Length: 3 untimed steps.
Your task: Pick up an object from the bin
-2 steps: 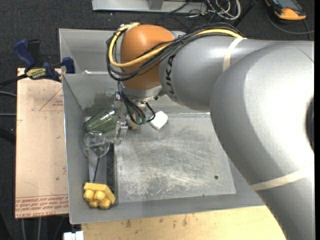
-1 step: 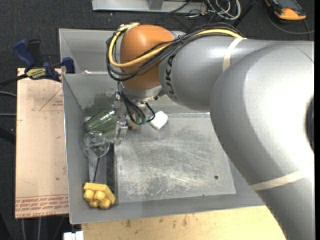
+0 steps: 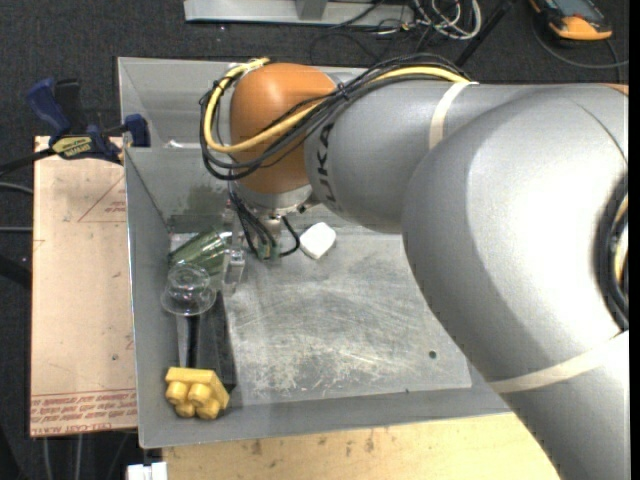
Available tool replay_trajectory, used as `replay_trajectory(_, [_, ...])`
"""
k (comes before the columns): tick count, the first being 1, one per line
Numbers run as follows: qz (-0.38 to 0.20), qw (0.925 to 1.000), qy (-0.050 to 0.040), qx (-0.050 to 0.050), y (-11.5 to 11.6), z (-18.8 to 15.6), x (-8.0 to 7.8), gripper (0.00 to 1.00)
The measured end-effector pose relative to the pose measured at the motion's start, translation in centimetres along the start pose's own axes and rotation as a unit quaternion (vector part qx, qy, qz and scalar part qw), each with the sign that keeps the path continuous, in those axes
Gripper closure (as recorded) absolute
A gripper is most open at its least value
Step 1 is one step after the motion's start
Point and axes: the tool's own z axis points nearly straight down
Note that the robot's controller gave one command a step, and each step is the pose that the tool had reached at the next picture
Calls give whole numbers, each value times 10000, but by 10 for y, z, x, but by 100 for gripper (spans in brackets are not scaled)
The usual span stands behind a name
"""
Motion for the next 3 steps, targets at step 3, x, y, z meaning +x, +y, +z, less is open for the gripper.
replay_trajectory(3, [-64, 10000, 39, -15, 21, 14, 13, 100])
